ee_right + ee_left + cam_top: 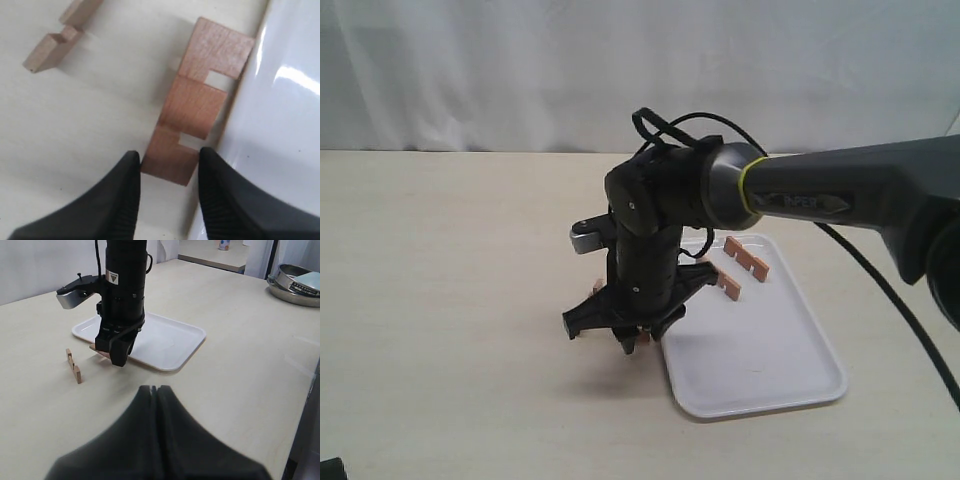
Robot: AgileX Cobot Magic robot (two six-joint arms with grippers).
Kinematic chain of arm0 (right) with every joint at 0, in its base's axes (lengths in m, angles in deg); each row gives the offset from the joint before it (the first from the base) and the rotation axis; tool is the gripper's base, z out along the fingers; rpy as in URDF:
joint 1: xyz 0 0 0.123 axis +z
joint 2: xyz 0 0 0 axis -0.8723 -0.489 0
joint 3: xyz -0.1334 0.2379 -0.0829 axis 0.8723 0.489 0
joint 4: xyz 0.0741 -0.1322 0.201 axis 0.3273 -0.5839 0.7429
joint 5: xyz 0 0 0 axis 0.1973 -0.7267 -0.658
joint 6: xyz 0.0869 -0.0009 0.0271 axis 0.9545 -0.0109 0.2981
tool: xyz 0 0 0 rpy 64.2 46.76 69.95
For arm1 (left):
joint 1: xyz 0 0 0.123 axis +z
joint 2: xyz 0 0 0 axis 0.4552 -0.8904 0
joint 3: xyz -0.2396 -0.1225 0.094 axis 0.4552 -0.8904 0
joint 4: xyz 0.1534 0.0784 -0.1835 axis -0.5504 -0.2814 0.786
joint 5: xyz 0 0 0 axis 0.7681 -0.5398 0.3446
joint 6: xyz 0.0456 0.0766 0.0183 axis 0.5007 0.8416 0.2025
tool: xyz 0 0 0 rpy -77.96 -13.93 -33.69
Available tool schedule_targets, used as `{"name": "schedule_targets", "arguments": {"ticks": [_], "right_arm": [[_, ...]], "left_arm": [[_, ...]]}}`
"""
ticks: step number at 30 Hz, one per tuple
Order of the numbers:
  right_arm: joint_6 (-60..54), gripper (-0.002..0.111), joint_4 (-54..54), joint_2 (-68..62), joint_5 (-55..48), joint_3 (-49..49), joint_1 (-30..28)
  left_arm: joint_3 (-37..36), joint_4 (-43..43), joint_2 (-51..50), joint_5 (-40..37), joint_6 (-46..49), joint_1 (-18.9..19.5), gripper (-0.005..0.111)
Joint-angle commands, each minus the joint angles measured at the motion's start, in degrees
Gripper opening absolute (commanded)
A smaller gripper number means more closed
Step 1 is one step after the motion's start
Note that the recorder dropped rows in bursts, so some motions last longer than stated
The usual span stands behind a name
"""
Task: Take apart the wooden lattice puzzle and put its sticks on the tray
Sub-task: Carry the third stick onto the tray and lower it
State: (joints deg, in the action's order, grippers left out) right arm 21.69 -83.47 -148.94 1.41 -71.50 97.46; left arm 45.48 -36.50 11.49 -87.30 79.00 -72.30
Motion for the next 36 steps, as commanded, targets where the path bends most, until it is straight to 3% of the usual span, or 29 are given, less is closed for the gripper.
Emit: {"name": "schedule_targets", "arguments": {"ticks": [1,14,36], "right_arm": [[-0.75,0.004,-0.92,2.40,-1.42,-0.02,0.00],[-2.74,0.004,-5.36,3.79,-5.69,1.37,-1.62],[-7.19,0.004,-5.67,9.82,-0.71,20.89,-12.99]], "left_arm": [[-0.13,0.21,-0.02,0.30,-0.16,-0.16,0.000],[-0.13,0.21,-0.02,0.30,-0.16,-0.16,0.000],[-0.13,0.21,-0.02,0.30,-0.16,-0.16,0.000]]}}
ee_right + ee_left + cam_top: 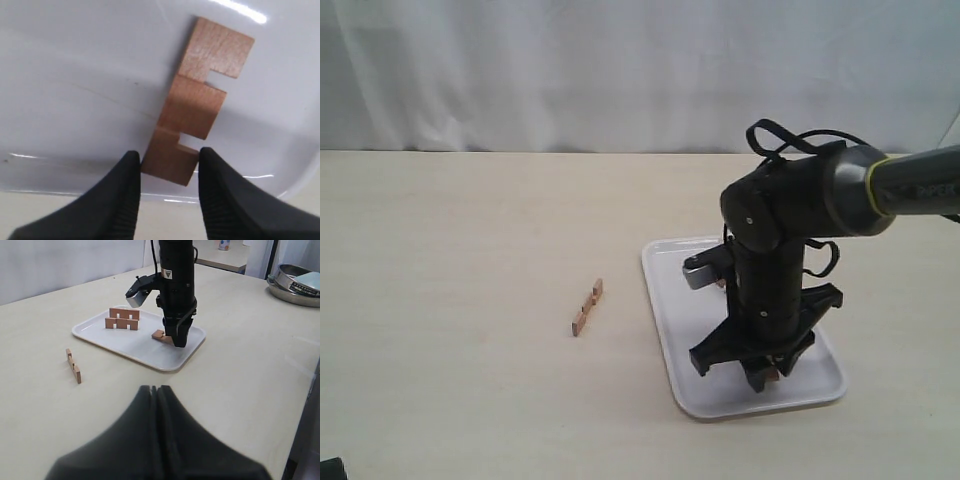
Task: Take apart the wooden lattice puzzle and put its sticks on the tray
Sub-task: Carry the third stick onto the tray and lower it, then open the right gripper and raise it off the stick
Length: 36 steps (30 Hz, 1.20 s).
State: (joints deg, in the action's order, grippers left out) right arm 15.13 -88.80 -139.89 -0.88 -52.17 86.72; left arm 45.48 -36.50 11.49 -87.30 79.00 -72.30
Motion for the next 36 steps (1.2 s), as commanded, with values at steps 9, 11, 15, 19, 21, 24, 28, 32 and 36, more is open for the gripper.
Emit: {"name": "schedule_targets", "arguments": {"ticks": [9,11,15,19,21,24,28,32,36], "right_arm": [[1.04,0.004,-0.09,0.77,8.32,2.02,-7.34],[1.04,0.004,-0.09,0.77,10.59,2.02,-7.47],[1.04,0.004,0.28,0.77,13.67,2.02,-7.47],[1.04,0.004,1.08,0.67,15.23,2.02,-7.47],[1.04,0.004,1.08,0.67,15.90,2.02,-7.47],[1.04,0.005,1.08,0.67,16.60,2.02,-7.47],[1.04,0.019,1.08,0.67,16.60,2.02,-7.47],[1.04,0.036,1.69,0.67,16.48,2.02,-7.47],[1.04,0.046,1.67,0.67,16.37,2.02,-7.47]], "left_arm": [[-0.13,0.21,-0.02,0.30,-0.16,-0.16,0.000],[-0.13,0.21,-0.02,0.30,-0.16,-0.16,0.000],[-0.13,0.21,-0.02,0.30,-0.16,-0.16,0.000],[-0.13,0.21,-0.02,0.30,-0.16,-0.16,0.000],[-0.13,0.21,-0.02,0.30,-0.16,-0.16,0.000],[-0.13,0.21,-0.02,0.30,-0.16,-0.16,0.000],[-0.13,0.21,-0.02,0.30,-0.16,-0.16,0.000],[-0.13,0.21,-0.02,0.30,-0.16,-0.16,0.000],[-0.13,0.21,-0.02,0.30,-0.16,-0.16,0.000]]}}
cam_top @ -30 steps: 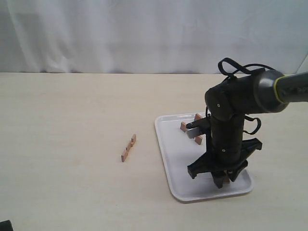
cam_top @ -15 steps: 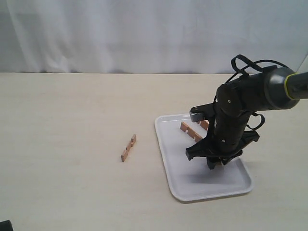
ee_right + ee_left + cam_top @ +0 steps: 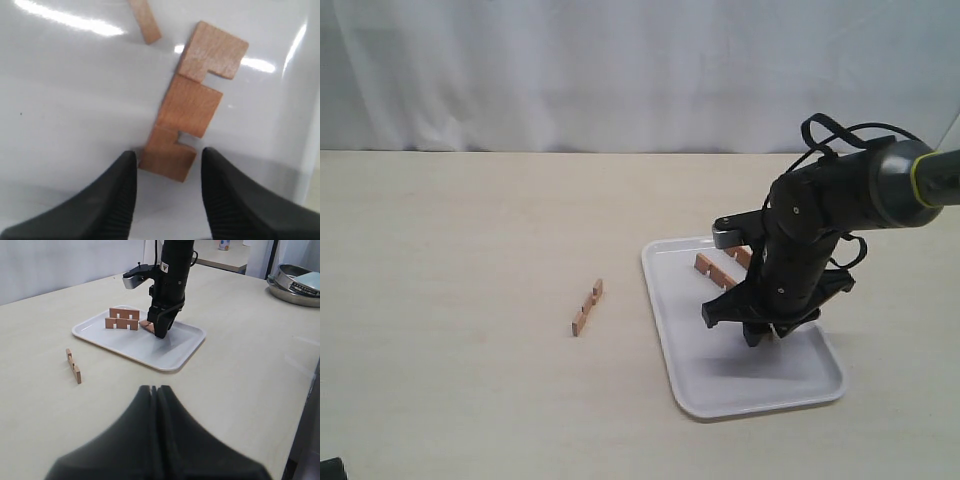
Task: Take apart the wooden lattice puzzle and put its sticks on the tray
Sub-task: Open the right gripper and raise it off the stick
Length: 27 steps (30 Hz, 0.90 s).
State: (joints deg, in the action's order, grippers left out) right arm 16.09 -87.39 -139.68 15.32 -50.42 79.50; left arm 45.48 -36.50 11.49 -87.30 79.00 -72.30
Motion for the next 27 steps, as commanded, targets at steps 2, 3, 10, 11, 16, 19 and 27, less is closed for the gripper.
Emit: {"name": "schedule_targets", "arguments": {"ticks": [2,3,10,11,16,19,27], "right_arm": [[0.09,0.049,0.26,0.46,0.17,0.26,-0.24],[0.09,0.050,0.26,0.46,0.17,0.26,-0.24],[0.09,0.052,0.26,0.56,-0.80,0.15,-0.24],[0.09,0.052,0.26,0.68,-1.28,-0.09,-0.24],[-0.52,0.052,2.47,1.65,-8.16,-3.21,0.02],[-3.70,0.052,5.83,3.16,-11.78,-4.28,0.02],[-10.03,0.052,17.15,6.17,-12.77,-4.41,0.02]], "left_arm": [[-0.13,0.21,-0.02,0.30,-0.16,-0.16,0.000],[-0.13,0.21,-0.02,0.30,-0.16,-0.16,0.000],[-0.13,0.21,-0.02,0.30,-0.16,-0.16,0.000],[-0.13,0.21,-0.02,0.30,-0.16,-0.16,0.000],[-0.13,0.21,-0.02,0.30,-0.16,-0.16,0.000],[-0.13,0.21,-0.02,0.30,-0.16,-0.16,0.000],[-0.13,0.21,-0.02,0.30,-0.16,-0.16,0.000]]}}
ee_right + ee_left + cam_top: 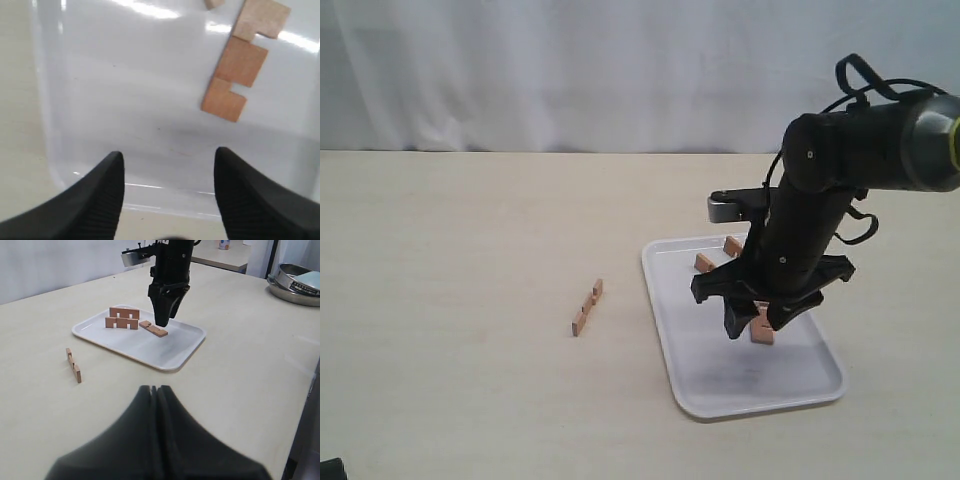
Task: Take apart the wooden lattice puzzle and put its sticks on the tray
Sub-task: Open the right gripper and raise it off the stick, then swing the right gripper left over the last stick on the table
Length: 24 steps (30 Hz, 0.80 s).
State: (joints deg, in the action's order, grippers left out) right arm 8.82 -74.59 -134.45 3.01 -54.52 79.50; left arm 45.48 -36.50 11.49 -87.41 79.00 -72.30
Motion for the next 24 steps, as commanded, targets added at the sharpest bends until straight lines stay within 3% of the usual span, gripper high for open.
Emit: {"name": "schedule_targets", "arguments": {"ticks": [1,6,10,13,19,24], "right_arm": [[-3.31,0.052,4.76,0.80,-0.07,-0.30,0.02],[-3.45,0.052,8.17,-1.10,3.75,-0.30,0.02],[-21.66,0.052,26.80,-2.06,3.74,-0.30,0.02],[-26.28,0.052,35.65,-2.06,6.36,-0.30,0.02],[-26.92,0.052,35.66,-2.06,11.59,-3.65,6.23],[-21.57,0.052,27.60,-2.56,15.01,-8.82,11.94]], "left_arm": [[-0.13,0.21,-0.02,0.42,-0.16,-0.16,0.000],[-0.13,0.21,-0.02,0.42,-0.16,-0.16,0.000],[-0.13,0.21,-0.02,0.42,-0.16,-0.16,0.000],[-0.13,0.21,-0.02,0.42,-0.16,-0.16,0.000],[-0.13,0.21,-0.02,0.42,-0.16,-0.16,0.000],[-0.13,0.21,-0.02,0.42,-0.16,-0.16,0.000]]}}
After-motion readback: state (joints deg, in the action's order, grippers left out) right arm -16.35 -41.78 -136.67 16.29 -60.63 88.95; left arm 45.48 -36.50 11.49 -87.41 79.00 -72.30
